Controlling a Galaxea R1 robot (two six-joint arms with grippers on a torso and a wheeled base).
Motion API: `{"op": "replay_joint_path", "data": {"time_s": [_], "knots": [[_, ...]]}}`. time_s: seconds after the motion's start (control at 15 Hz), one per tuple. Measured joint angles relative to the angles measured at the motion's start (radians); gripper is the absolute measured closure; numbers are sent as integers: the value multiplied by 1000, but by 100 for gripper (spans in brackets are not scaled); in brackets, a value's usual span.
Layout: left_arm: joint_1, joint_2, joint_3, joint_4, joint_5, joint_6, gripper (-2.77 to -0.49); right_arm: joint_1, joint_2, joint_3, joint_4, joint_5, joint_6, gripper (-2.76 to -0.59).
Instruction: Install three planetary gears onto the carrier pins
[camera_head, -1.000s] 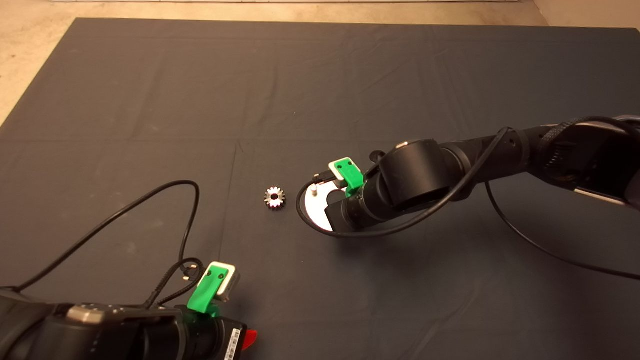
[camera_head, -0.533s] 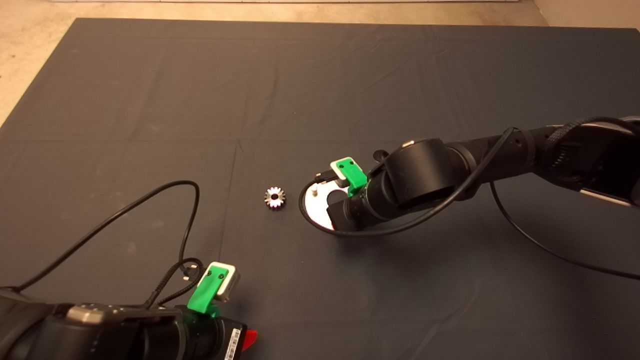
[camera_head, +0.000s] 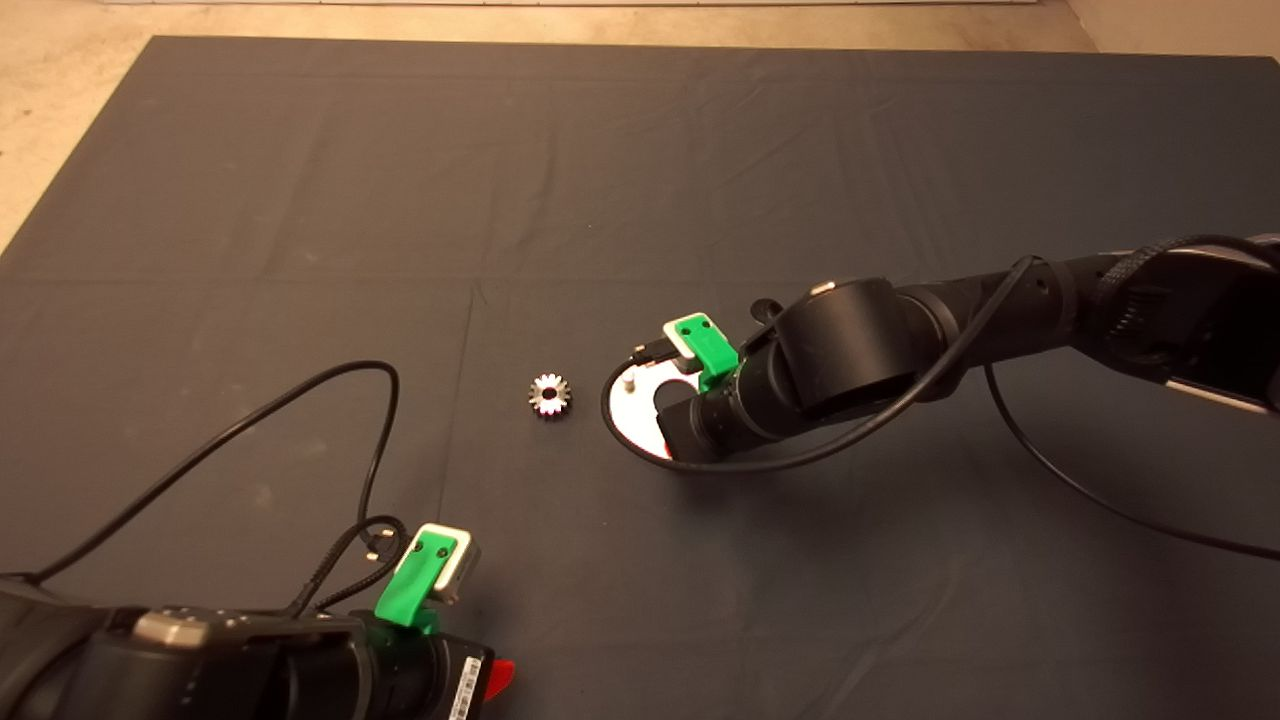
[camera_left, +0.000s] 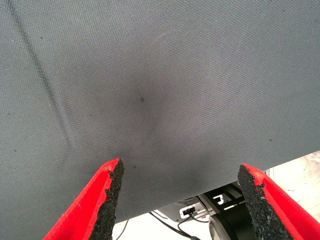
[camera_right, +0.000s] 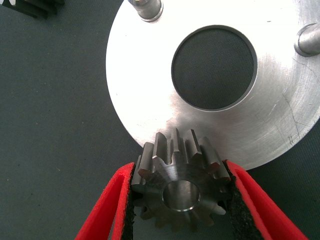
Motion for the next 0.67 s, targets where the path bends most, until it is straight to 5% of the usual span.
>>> {"op": "replay_joint_path", "data": {"time_s": [0.67], "knots": [[0, 0, 0, 0, 0, 0, -162, 0, -3, 2, -3, -2, -3, -107]]}}
